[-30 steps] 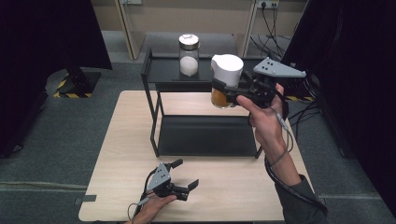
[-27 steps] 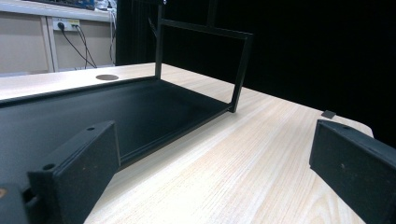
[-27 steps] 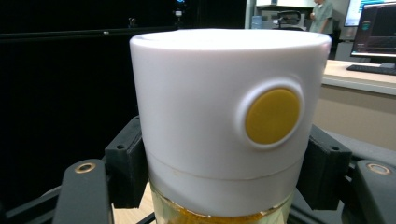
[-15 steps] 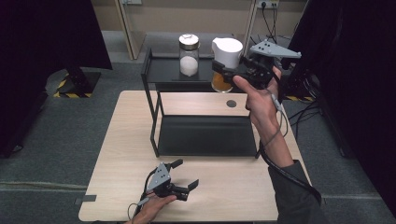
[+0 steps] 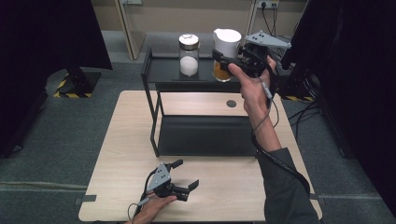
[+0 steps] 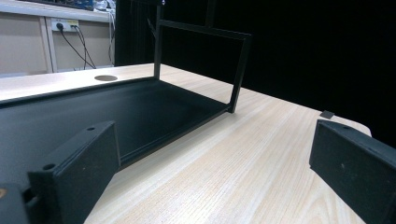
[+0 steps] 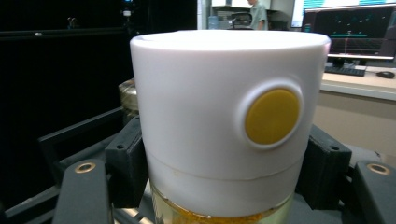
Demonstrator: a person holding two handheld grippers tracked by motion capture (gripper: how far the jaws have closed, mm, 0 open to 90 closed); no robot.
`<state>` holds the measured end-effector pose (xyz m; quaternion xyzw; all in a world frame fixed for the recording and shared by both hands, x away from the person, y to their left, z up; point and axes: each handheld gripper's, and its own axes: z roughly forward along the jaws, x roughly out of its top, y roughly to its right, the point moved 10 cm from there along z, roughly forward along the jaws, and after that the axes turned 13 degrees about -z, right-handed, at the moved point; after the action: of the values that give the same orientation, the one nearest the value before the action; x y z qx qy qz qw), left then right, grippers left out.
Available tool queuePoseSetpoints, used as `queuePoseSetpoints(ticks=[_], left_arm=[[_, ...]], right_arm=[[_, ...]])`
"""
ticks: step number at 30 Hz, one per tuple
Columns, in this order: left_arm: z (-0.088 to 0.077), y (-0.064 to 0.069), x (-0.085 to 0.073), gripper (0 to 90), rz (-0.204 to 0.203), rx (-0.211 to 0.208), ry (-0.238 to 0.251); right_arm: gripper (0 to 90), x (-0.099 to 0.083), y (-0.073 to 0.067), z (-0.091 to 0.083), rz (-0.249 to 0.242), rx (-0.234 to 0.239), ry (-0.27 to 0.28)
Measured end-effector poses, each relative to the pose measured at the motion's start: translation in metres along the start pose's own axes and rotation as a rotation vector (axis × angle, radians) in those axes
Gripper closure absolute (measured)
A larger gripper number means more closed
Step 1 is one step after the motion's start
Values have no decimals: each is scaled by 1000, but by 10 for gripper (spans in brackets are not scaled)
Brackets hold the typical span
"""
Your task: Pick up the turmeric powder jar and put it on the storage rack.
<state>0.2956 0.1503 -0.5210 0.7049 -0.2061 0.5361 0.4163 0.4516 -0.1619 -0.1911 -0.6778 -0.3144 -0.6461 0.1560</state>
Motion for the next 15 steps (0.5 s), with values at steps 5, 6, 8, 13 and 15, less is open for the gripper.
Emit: queuePoseSetpoints(ticks=[5,6,8,13,15], left_arm=[[0,0,0,12,2,-2,0],[0,0,0,12,3,-1,0],[0,0,0,12,3,-2,-1],[0,0,0,12,2,-3,-1],[0,0,0,12,2,-3,-1]], right_arm=[[308,1,2,7,-11,-33,-12],[308,1,2,8,-11,-38,-14],[308,0,4,10,-5,-46,-12],[308,-2,4,16,-7,-61,-19],[308,-2,3,20,-8,-62,-20]])
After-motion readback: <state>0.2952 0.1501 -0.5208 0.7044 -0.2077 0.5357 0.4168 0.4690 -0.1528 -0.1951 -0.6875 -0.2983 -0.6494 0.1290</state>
